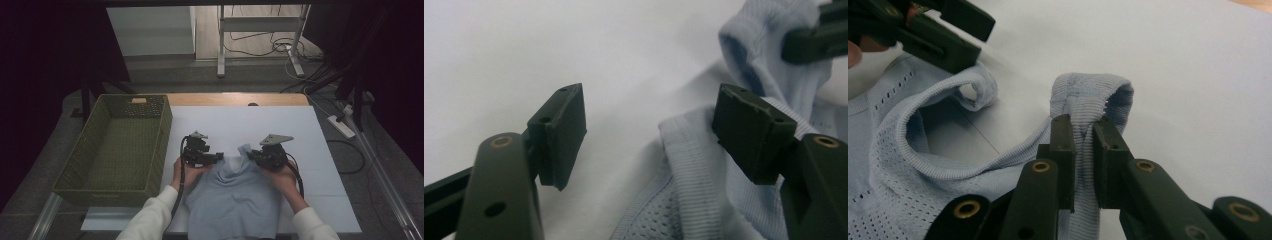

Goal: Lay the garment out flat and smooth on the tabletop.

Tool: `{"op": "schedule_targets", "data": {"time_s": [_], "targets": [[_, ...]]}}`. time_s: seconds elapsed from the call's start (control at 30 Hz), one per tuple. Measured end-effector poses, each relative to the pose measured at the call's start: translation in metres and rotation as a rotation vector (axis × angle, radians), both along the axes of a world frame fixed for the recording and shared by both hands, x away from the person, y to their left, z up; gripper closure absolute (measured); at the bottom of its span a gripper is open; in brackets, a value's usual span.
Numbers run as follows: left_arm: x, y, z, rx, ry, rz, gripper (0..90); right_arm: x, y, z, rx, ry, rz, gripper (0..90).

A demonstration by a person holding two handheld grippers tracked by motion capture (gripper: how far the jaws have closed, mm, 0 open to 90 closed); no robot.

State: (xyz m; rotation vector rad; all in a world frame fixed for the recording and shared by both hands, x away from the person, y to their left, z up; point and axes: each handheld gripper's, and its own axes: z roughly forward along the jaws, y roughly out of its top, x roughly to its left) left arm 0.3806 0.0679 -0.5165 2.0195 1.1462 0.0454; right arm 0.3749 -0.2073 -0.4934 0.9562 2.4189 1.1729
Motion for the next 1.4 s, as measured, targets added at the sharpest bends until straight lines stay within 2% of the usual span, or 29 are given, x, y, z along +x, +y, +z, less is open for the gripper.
{"op": "schedule_targets", "data": {"time_s": [0.2,0.33,0.47,0.53,0.57,0.7,0.83,0.93,1.0,1.07,1.23,1.4], "targets": [[-0.001,-0.006,-0.006,0.024,0.040,-0.048,30.2,0.000,0.000,-0.001,-0.002,0.004,0.000,80.7],[-0.003,-0.013,-0.011,0.059,0.061,-0.090,31.0,-0.001,0.000,0.000,0.003,0.004,0.001,80.7],[-0.006,-0.014,-0.011,0.076,0.049,-0.104,33.4,0.000,-0.001,0.000,0.003,0.004,-0.001,80.6],[-0.008,-0.015,-0.010,0.098,0.039,-0.125,35.8,0.000,-0.002,0.000,0.003,0.006,-0.003,80.7],[-0.009,-0.015,-0.010,0.102,0.037,-0.137,38.1,0.000,-0.002,0.000,0.002,0.005,-0.004,80.6],[-0.014,-0.016,-0.011,0.096,0.034,-0.185,57.0,0.000,-0.002,0.000,0.001,0.003,-0.009,80.7],[-0.016,-0.016,-0.011,0.092,0.039,-0.208,72.7,0.001,-0.003,0.001,0.002,0.002,-0.015,80.6],[-0.017,-0.014,-0.010,0.085,0.027,-0.203,75.3,0.001,-0.005,0.001,0.008,-0.001,-0.019,80.6],[-0.018,-0.012,-0.006,0.074,0.002,-0.179,76.3,0.001,-0.006,0.002,0.015,-0.005,-0.026,80.7],[-0.018,-0.004,-0.001,0.026,-0.032,-0.133,76.4,0.001,-0.008,0.004,0.027,-0.015,-0.037,80.7],[-0.021,0.011,0.010,-0.047,-0.101,-0.058,76.6,-0.001,-0.014,0.011,0.078,-0.050,-0.063,80.8],[-0.025,0.014,0.022,-0.088,-0.150,-0.046,76.7,-0.002,-0.020,0.020,0.145,-0.074,-0.070,80.8]]}}
